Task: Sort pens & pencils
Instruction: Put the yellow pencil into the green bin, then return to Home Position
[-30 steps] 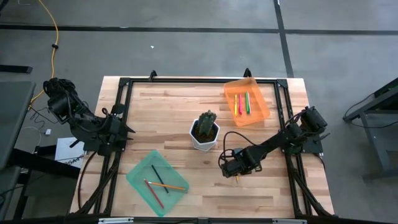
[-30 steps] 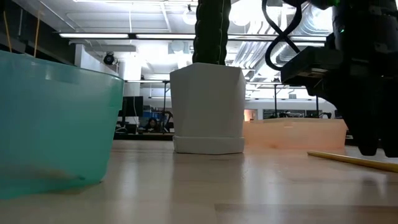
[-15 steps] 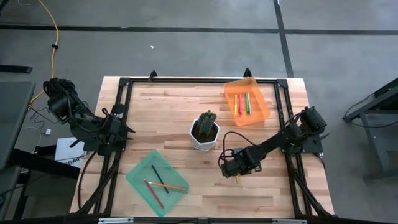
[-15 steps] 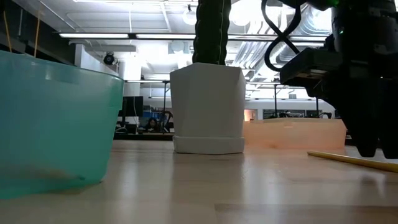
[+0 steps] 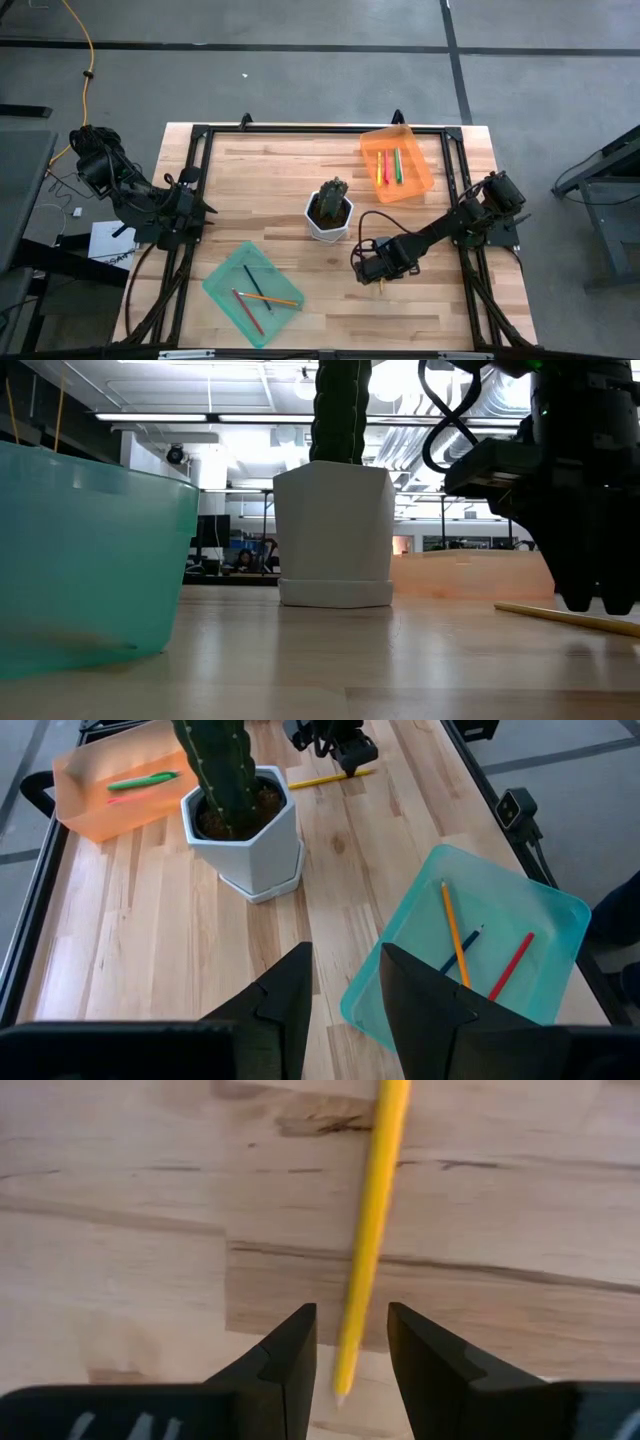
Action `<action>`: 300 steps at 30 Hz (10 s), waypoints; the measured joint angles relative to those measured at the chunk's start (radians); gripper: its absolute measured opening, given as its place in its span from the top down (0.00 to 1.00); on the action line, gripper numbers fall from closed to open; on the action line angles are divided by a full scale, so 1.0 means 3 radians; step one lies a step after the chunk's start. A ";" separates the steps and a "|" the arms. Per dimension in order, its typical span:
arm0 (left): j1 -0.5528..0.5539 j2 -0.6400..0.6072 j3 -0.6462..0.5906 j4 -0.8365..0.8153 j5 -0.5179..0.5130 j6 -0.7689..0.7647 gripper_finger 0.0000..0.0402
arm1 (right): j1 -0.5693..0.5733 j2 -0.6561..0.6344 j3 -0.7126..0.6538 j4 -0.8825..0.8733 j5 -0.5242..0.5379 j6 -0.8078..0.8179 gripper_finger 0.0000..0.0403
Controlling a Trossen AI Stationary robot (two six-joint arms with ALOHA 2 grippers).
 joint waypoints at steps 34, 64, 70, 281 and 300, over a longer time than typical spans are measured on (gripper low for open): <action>0.0000 0.0000 0.0000 0.0004 0.0000 -0.0031 0.73 | -0.0045 -0.0003 -0.0100 -0.0067 -0.0060 -0.0074 0.72; 0.0000 0.0001 0.0000 0.0006 0.0008 -0.0059 0.73 | -0.0043 -0.0005 -0.0165 -0.0148 -0.0181 -0.0174 0.72; 0.0000 0.0001 0.0000 0.0006 0.0011 -0.0060 0.73 | -0.0043 -0.0005 -0.0165 -0.0127 -0.0173 -0.0206 0.80; 0.0029 0.1622 0.1336 0.1251 -0.0847 0.0838 0.71 | -0.0067 -0.0618 0.2679 0.0617 0.1488 -0.4720 0.65; -0.1627 0.0713 0.1675 0.3054 -0.0592 0.3291 0.71 | 0.1079 -0.1906 0.2679 0.0696 0.2523 -0.5853 0.65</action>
